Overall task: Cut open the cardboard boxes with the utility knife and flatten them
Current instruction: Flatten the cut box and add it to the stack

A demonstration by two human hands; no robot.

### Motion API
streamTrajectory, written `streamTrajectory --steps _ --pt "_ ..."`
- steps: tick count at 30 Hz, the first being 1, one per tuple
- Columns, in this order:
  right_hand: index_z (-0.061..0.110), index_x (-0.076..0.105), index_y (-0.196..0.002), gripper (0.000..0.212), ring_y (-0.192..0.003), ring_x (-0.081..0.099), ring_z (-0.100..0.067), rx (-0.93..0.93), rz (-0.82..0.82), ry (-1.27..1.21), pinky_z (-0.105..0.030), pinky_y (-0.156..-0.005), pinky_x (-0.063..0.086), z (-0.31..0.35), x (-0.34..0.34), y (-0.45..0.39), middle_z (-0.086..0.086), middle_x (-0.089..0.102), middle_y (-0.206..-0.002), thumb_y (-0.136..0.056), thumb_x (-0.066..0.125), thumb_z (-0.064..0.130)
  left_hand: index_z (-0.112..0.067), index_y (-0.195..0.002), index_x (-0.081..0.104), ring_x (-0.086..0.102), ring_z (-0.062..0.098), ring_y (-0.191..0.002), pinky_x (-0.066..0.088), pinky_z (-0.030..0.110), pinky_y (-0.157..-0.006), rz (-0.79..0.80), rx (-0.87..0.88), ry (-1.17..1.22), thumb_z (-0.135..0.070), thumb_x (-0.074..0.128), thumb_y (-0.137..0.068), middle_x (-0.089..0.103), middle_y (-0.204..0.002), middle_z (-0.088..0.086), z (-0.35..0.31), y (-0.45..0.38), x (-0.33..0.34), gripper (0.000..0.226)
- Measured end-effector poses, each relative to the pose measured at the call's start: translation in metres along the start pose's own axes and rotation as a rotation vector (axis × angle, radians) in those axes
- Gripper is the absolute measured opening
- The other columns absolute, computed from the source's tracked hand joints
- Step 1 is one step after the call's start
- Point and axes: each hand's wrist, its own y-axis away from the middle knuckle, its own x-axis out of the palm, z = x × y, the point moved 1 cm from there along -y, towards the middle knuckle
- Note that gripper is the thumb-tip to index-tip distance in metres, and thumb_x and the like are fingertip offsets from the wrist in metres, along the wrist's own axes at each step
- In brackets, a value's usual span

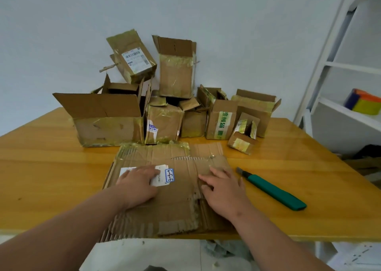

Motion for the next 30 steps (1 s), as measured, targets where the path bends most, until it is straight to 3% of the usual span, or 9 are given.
streamTrajectory --steps 4,7,11,15,17,19,22,27,30 --pt "0.041 0.017 -0.156 0.076 -0.153 -0.001 -0.032 0.221 0.019 0.017 -0.052 -0.121 0.013 -0.002 -0.005 0.009 -0.002 -0.005 -0.167 -0.091 0.04 0.072 -0.048 -0.147 0.025 0.002 0.029 -0.148 0.014 0.055 -0.114 -0.062 -0.244 0.019 -0.062 0.056 -0.08 0.005 -0.161 -0.009 0.01 0.013 -0.007 0.075" --pt "0.035 0.017 -0.157 0.088 -0.151 0.013 -0.034 0.277 0.042 0.054 -0.05 -0.118 0.02 -0.002 -0.01 0.015 -0.007 0.01 -0.166 -0.085 0.041 0.08 -0.042 -0.149 0.019 0.013 0.036 -0.145 0.023 0.056 -0.112 -0.066 -0.4 0.091 -0.075 0.059 -0.07 0.007 -0.161 0.001 0.027 0.02 -0.008 0.094" --pt "0.029 0.037 -0.146 0.064 -0.132 0.041 -0.034 0.323 -0.017 -0.029 -0.044 -0.107 0.039 0.0 -0.021 0.02 -0.012 0.035 -0.148 -0.091 0.055 0.058 -0.029 -0.149 0.026 0.041 0.034 -0.128 0.042 0.045 -0.102 -0.084 -0.445 0.182 -0.059 0.066 -0.074 0.035 -0.144 0.012 0.04 0.025 -0.014 0.091" --pt "0.017 0.037 -0.144 0.058 -0.089 0.055 -0.023 0.394 -0.106 -0.388 -0.036 -0.081 0.049 -0.003 -0.029 0.026 -0.013 0.041 -0.134 -0.091 0.062 0.021 -0.022 -0.144 0.034 0.05 0.033 -0.111 0.048 0.037 -0.083 -0.114 -0.481 0.332 -0.032 0.076 -0.071 0.041 -0.13 0.015 0.042 0.033 -0.025 0.085" --pt "0.012 0.038 -0.146 0.063 -0.097 0.059 -0.028 0.477 -0.091 -0.57 -0.04 -0.085 0.053 -0.004 -0.032 0.027 -0.014 0.051 -0.129 -0.088 0.064 0.012 -0.019 -0.141 0.037 0.053 0.029 -0.099 0.048 0.034 -0.075 -0.153 -0.495 0.38 -0.026 0.076 -0.069 0.047 -0.116 0.012 0.046 0.038 -0.029 0.082" --pt "0.005 0.05 -0.128 0.041 -0.092 0.06 -0.03 0.534 -0.017 -0.741 -0.044 -0.086 0.054 -0.005 -0.036 0.029 -0.015 0.06 -0.108 -0.089 0.064 0.005 -0.015 -0.14 0.038 0.054 0.026 -0.092 0.047 0.032 -0.07 -0.157 -0.486 0.409 -0.02 0.075 -0.07 0.052 -0.105 0.01 0.049 0.045 -0.034 0.078" --pt "0.002 0.059 -0.104 0.014 -0.073 0.062 -0.028 0.539 0.108 -0.811 -0.034 -0.063 0.051 0.009 -0.039 0.036 -0.016 0.063 -0.086 -0.091 0.062 0.005 -0.015 -0.141 0.036 0.054 0.025 -0.09 0.048 0.032 -0.071 -0.151 -0.507 0.414 -0.015 0.073 -0.073 0.052 -0.097 0.008 0.059 0.061 -0.045 0.078" --pt "0.007 0.06 -0.106 0.014 -0.092 0.068 -0.035 0.404 0.185 -0.904 -0.046 -0.084 0.058 0.053 -0.021 0.026 -0.02 0.069 -0.101 -0.092 0.057 0.01 -0.013 -0.142 0.035 0.054 0.024 -0.092 0.046 0.032 -0.073 -0.188 -0.547 0.366 -0.007 0.072 -0.073 0.052 -0.105 0.008 0.101 0.092 -0.06 0.078" --pt "0.009 0.057 -0.106 0.013 -0.087 0.065 -0.029 0.296 0.251 -0.878 -0.037 -0.067 0.055 0.083 -0.006 0.02 -0.02 0.067 -0.105 -0.094 0.055 0.008 -0.015 -0.142 0.034 0.054 0.02 -0.087 0.046 0.029 -0.072 -0.235 -0.598 0.264 -0.01 0.069 -0.077 0.051 -0.104 0.006 0.133 0.109 -0.066 0.075"
